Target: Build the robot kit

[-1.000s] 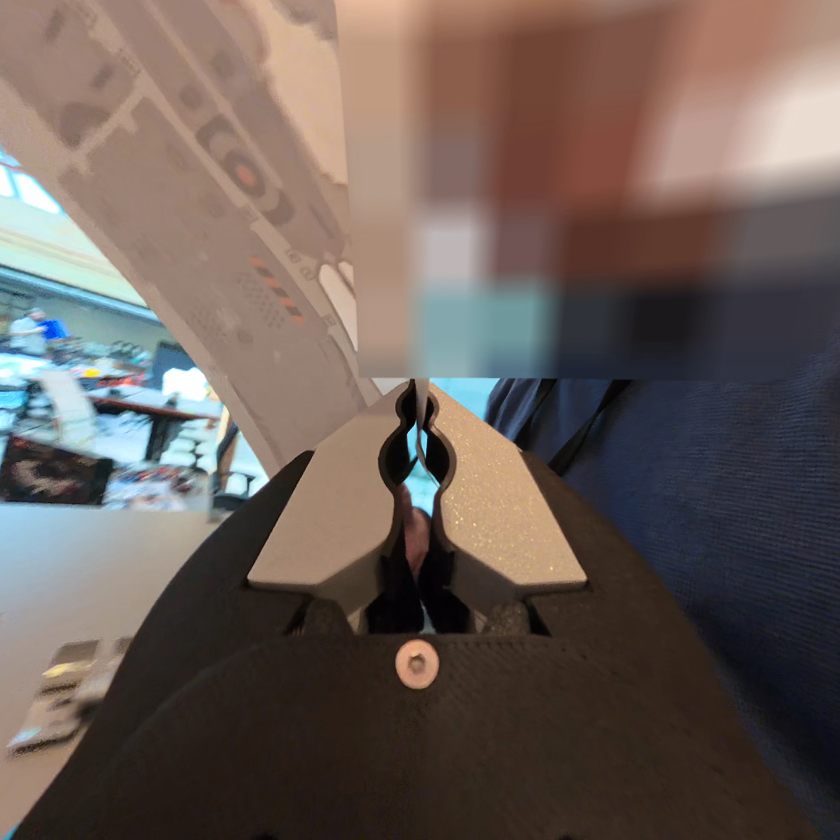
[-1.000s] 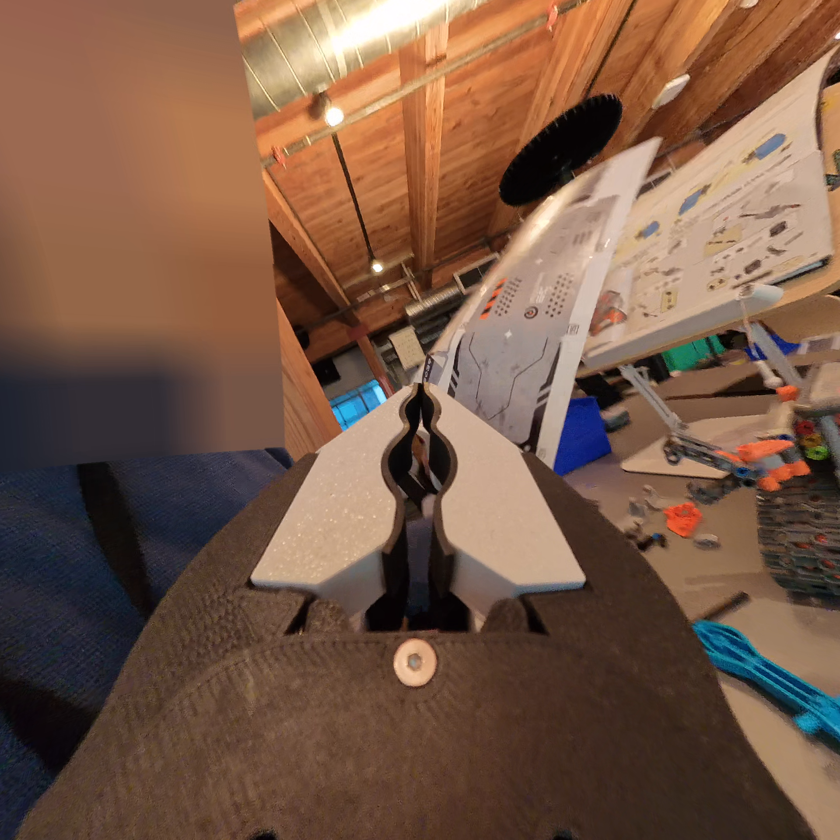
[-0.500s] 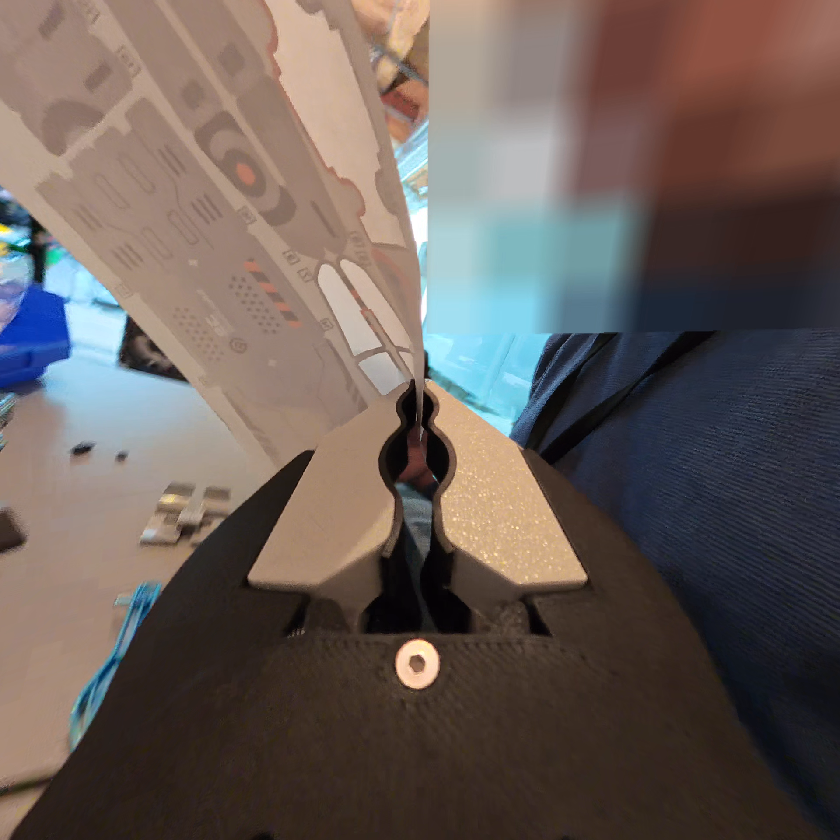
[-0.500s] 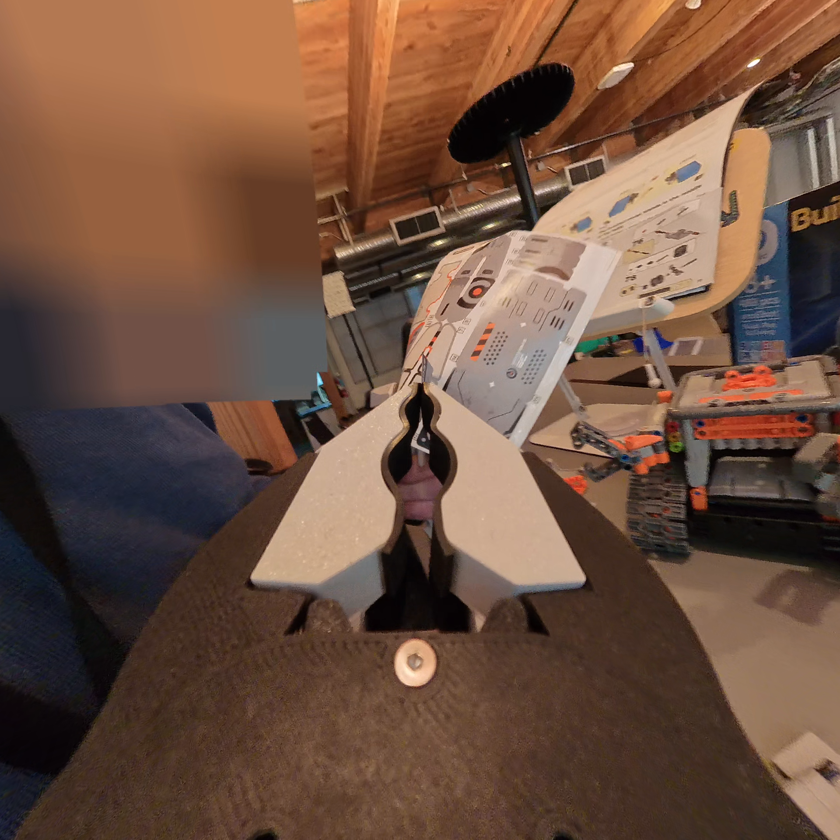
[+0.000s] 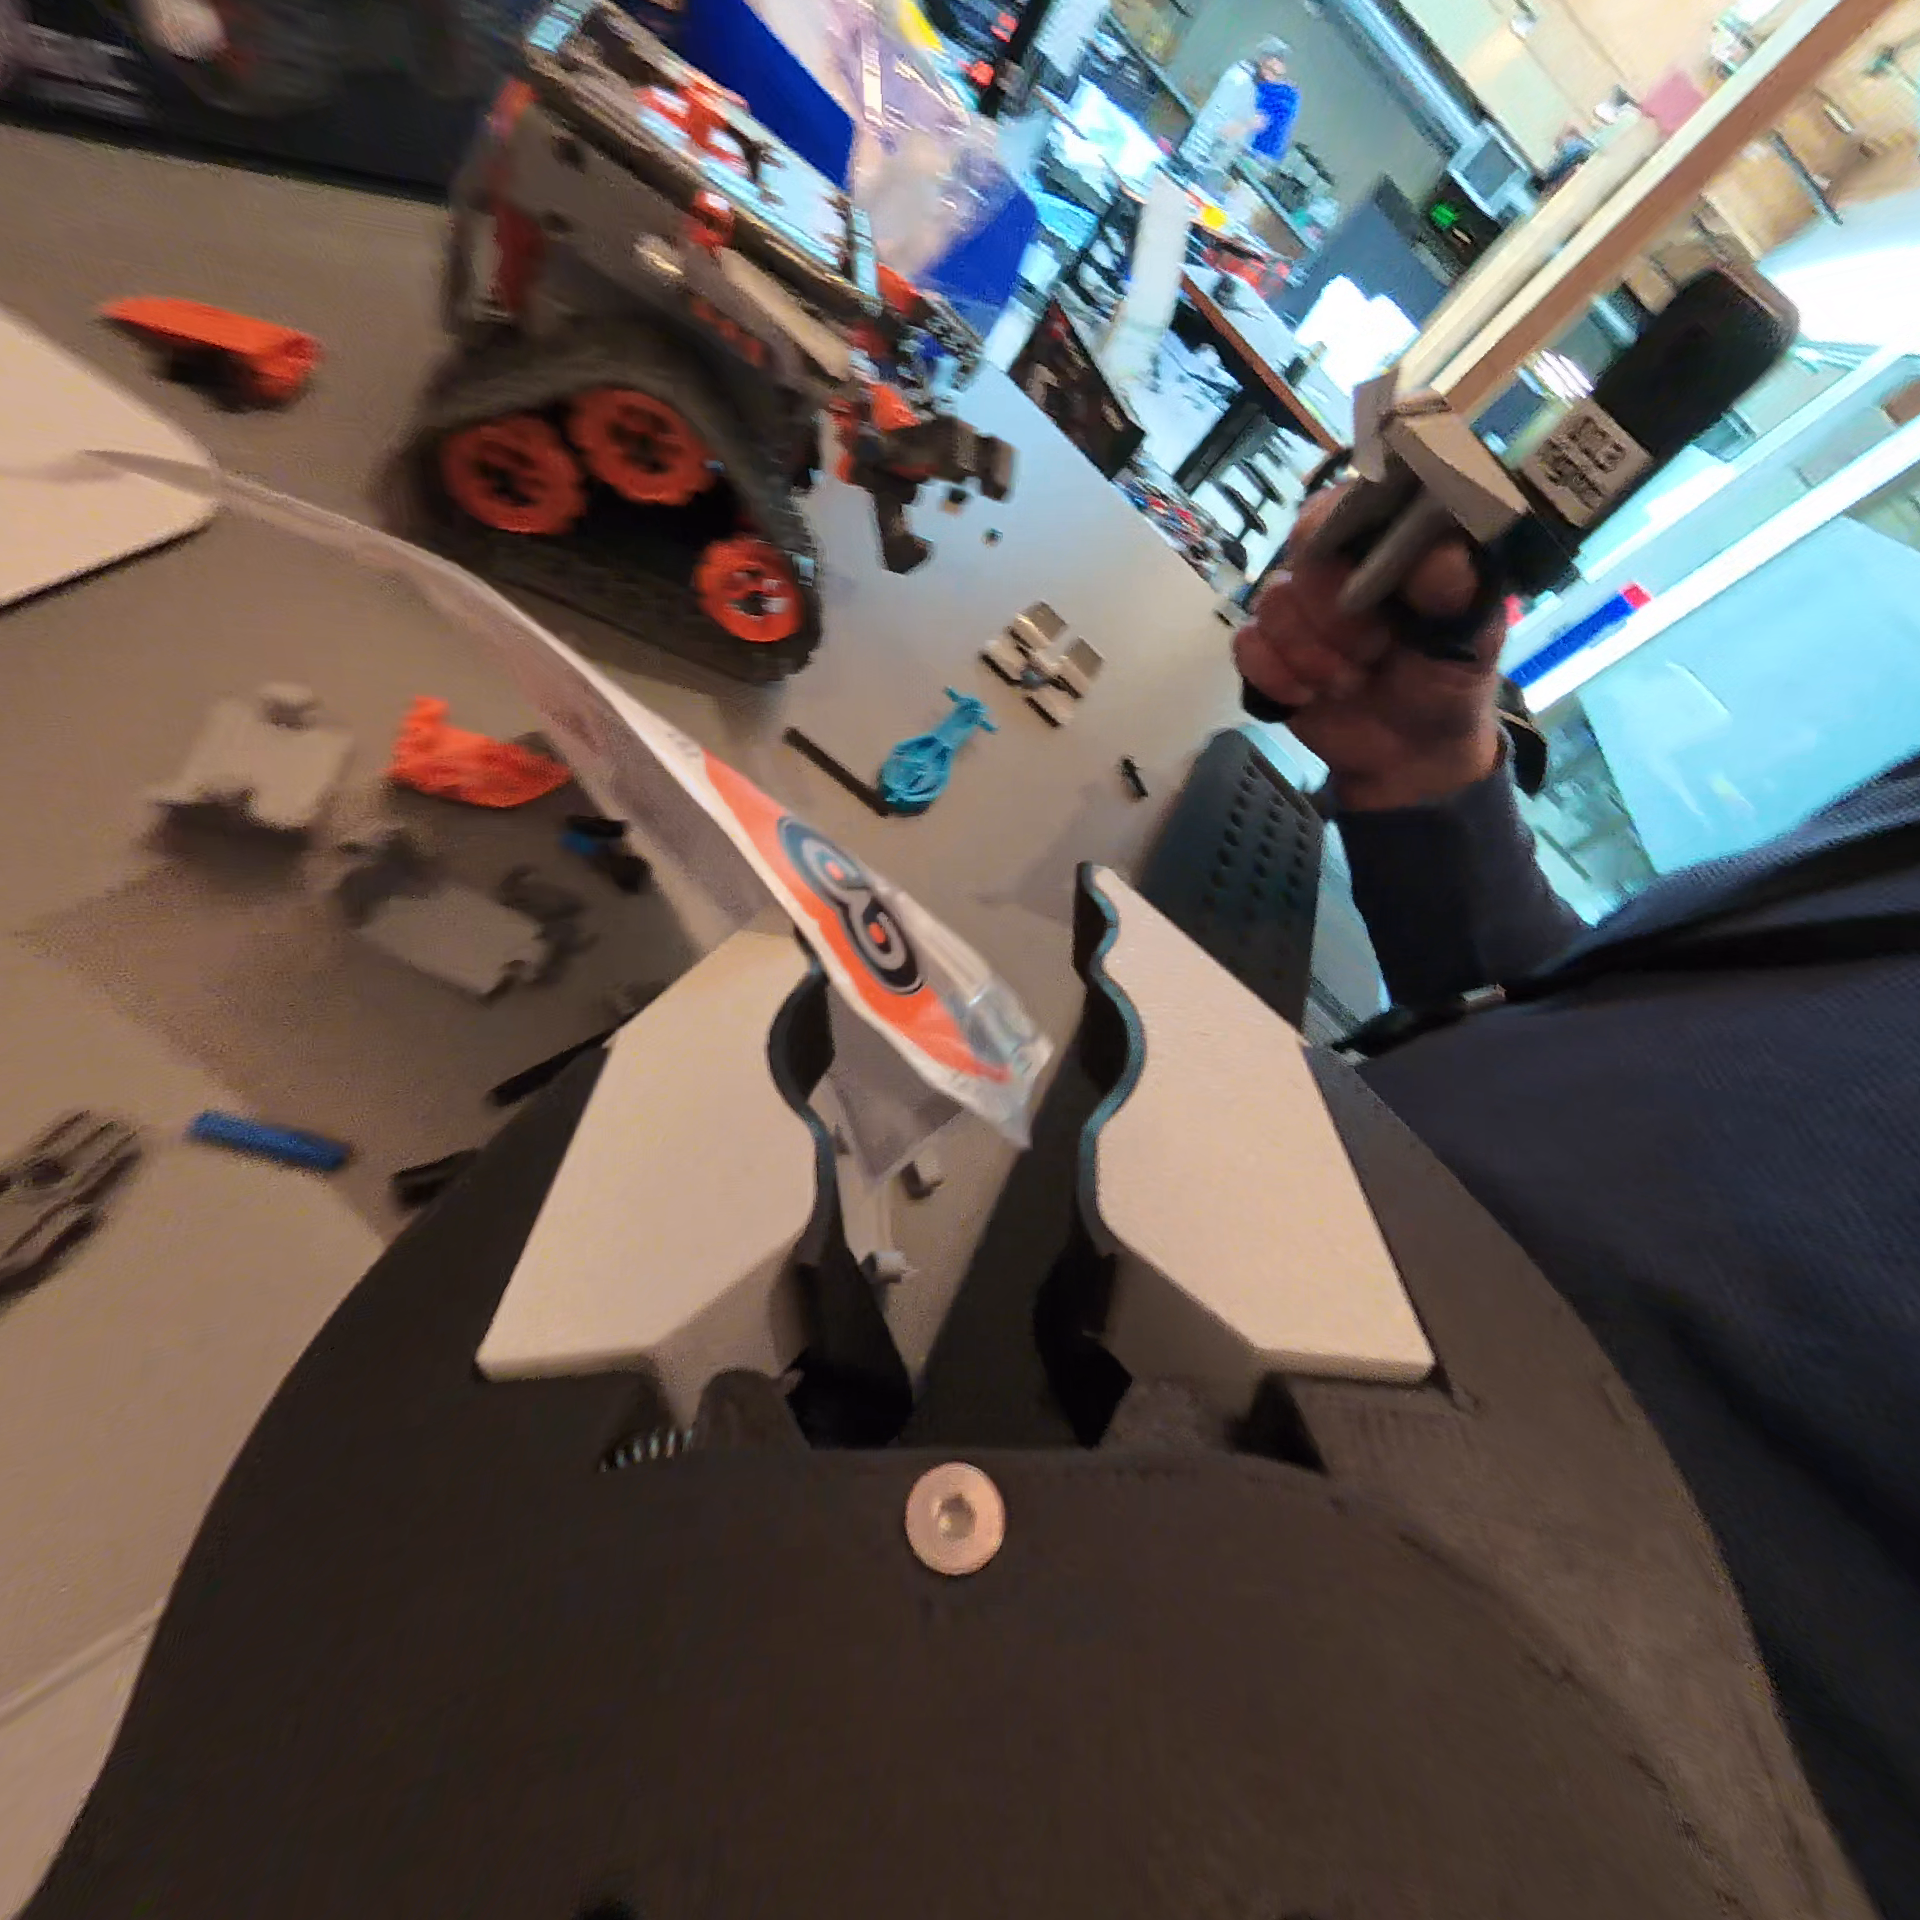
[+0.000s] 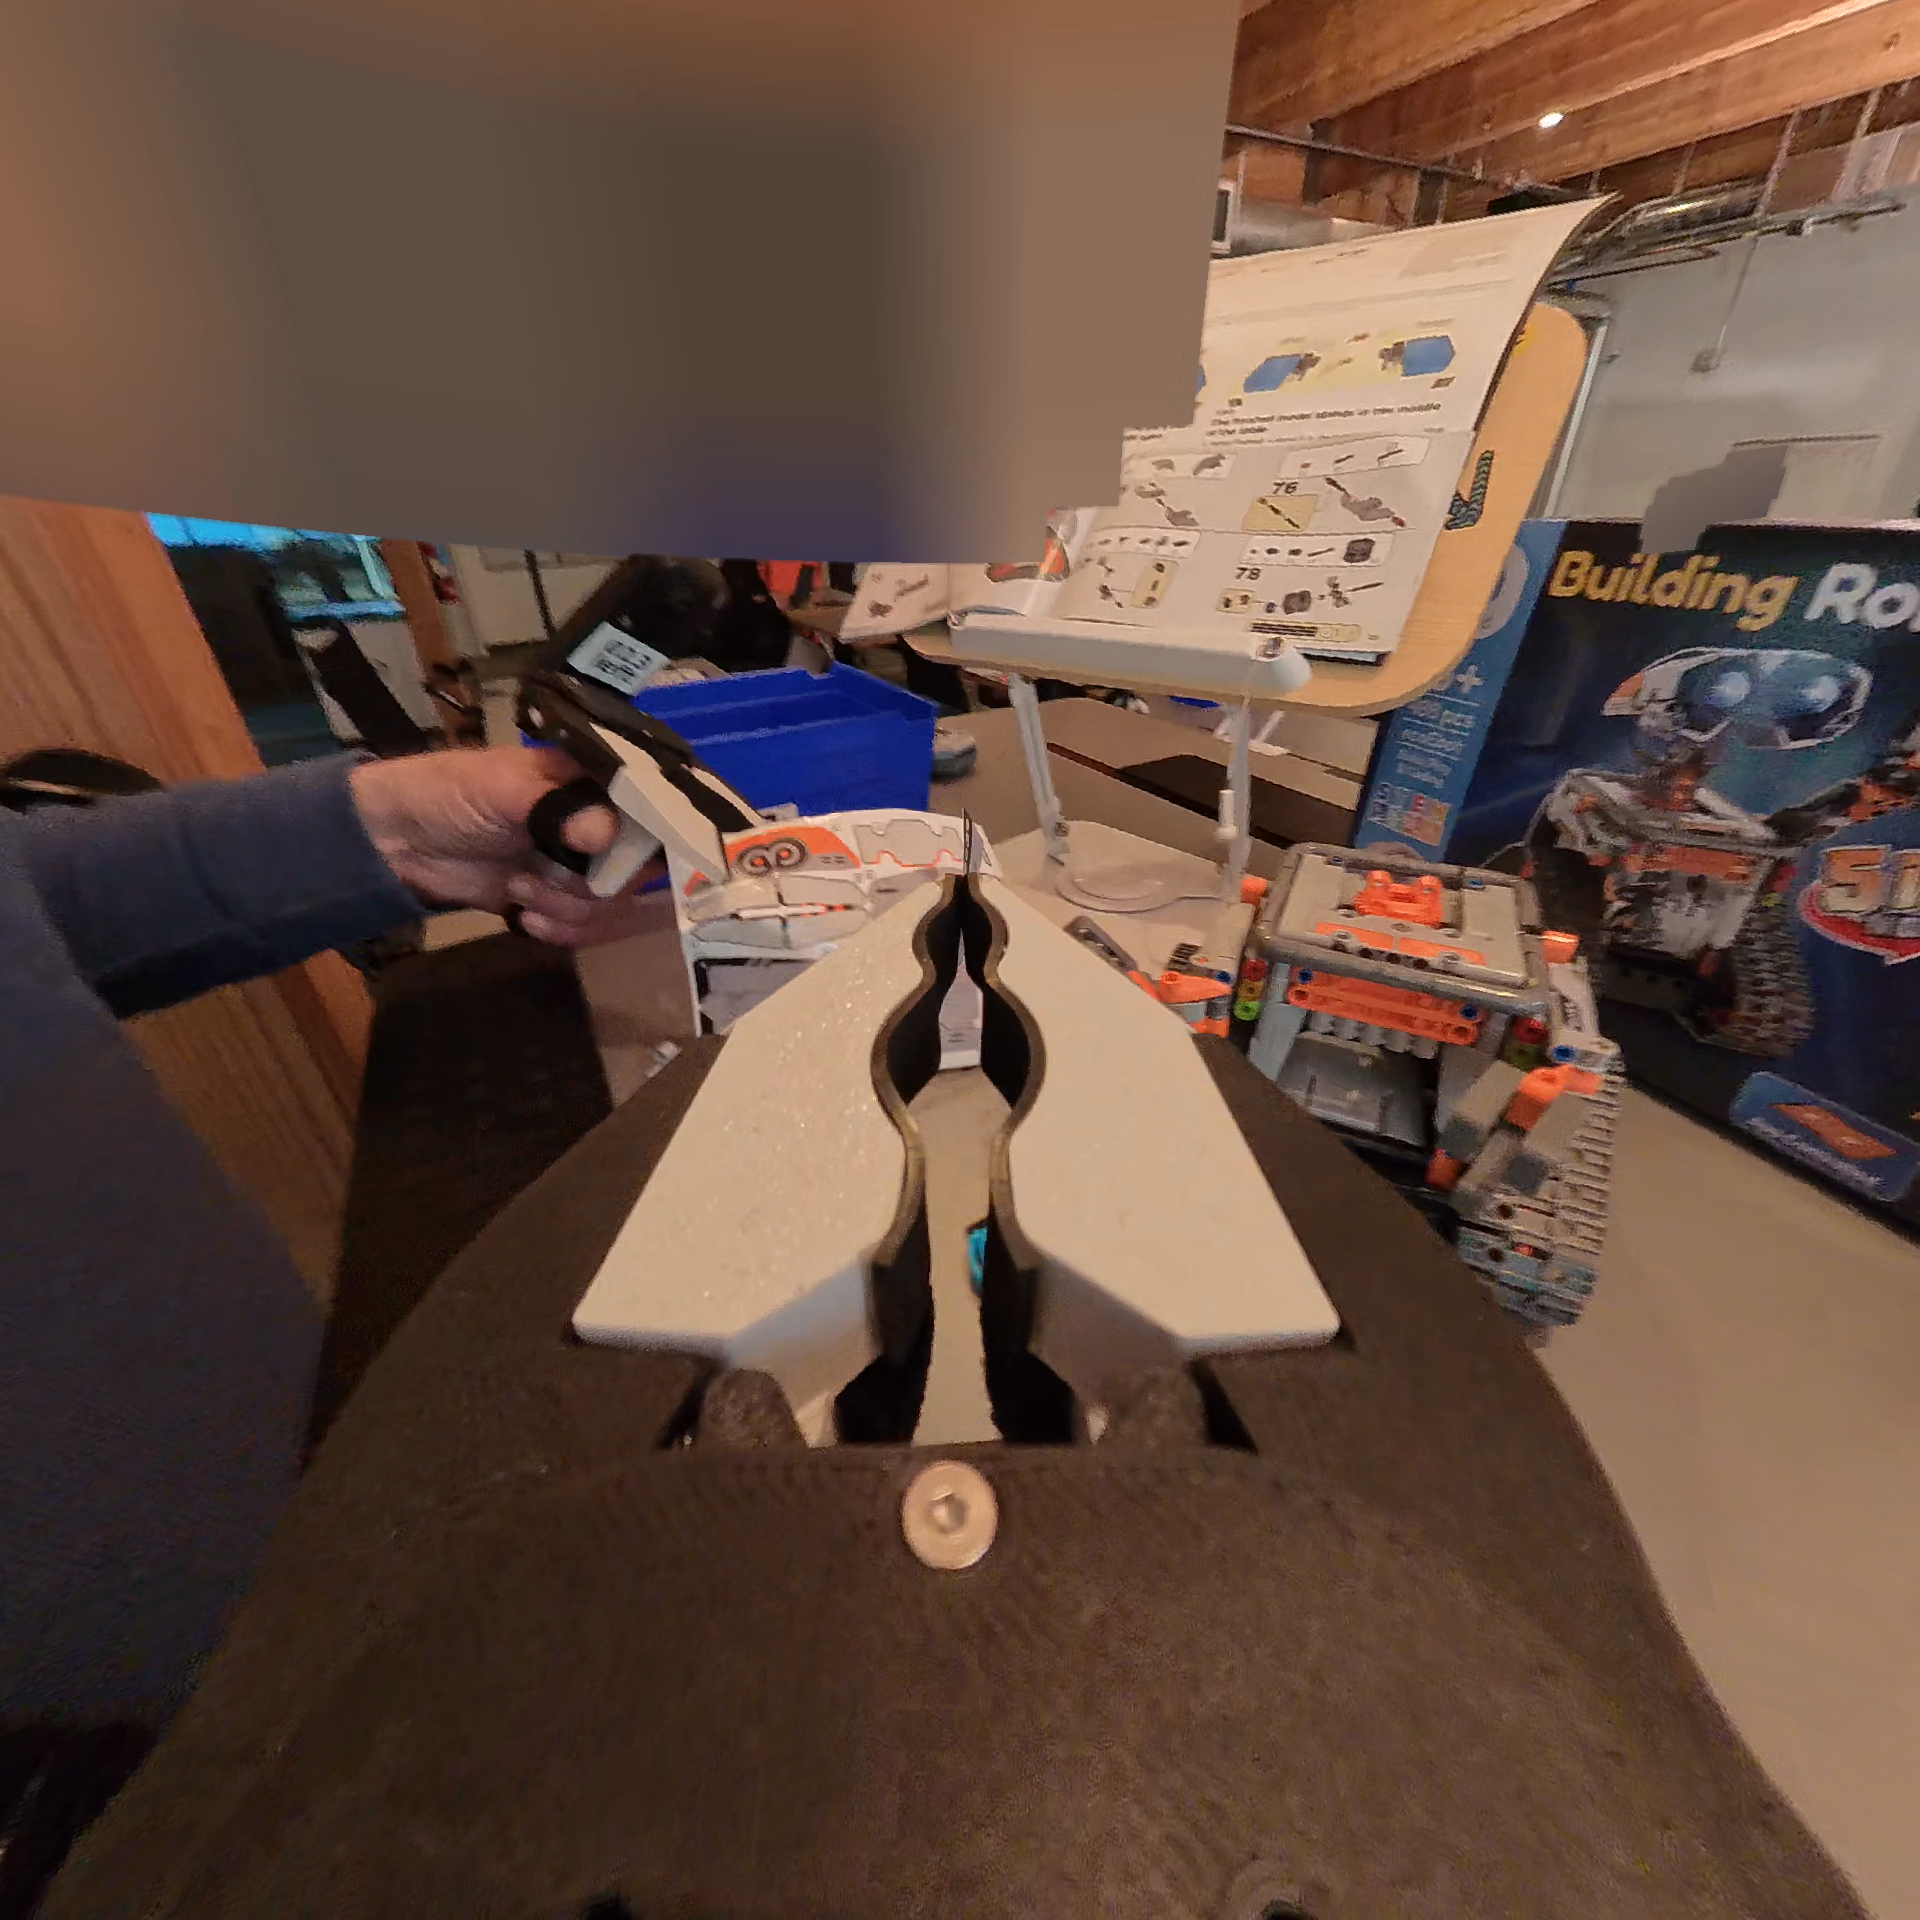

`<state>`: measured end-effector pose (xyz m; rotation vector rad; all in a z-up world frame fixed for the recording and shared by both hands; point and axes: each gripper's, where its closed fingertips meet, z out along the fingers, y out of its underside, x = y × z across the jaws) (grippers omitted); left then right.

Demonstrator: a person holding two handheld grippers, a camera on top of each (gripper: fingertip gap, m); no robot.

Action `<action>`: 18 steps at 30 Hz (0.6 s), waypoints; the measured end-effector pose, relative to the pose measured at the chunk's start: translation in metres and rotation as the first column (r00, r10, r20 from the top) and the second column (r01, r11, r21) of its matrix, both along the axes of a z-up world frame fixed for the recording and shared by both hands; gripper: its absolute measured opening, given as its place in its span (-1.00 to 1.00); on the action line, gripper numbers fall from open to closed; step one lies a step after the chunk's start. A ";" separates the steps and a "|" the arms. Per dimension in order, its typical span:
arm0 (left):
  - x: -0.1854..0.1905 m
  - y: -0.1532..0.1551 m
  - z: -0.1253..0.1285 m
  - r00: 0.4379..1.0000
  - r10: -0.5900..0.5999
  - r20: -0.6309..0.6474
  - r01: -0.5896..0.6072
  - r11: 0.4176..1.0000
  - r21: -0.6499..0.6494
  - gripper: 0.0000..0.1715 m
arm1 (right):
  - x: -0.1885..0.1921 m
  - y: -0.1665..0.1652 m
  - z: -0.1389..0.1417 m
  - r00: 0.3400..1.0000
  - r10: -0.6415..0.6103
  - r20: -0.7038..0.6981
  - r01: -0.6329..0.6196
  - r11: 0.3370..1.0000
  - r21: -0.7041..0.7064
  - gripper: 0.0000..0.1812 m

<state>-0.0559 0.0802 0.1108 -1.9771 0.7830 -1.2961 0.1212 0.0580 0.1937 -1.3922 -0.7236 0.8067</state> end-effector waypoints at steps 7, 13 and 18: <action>-0.058 0.048 0.009 0.939 0.272 -0.210 -0.243 0.958 0.152 0.12 | -0.007 0.019 -0.006 0.815 -0.395 0.424 0.178 0.867 0.465 -1.00; -0.085 0.072 0.037 0.881 0.411 -0.234 -0.341 0.895 0.289 0.32 | -0.034 0.012 -0.003 0.641 -0.574 0.510 0.034 0.685 0.728 -1.00; -0.045 0.057 0.080 0.960 0.258 -0.113 -0.199 0.905 0.377 -0.23 | -0.051 0.009 0.002 0.607 -0.623 0.493 -0.040 0.595 0.802 -1.00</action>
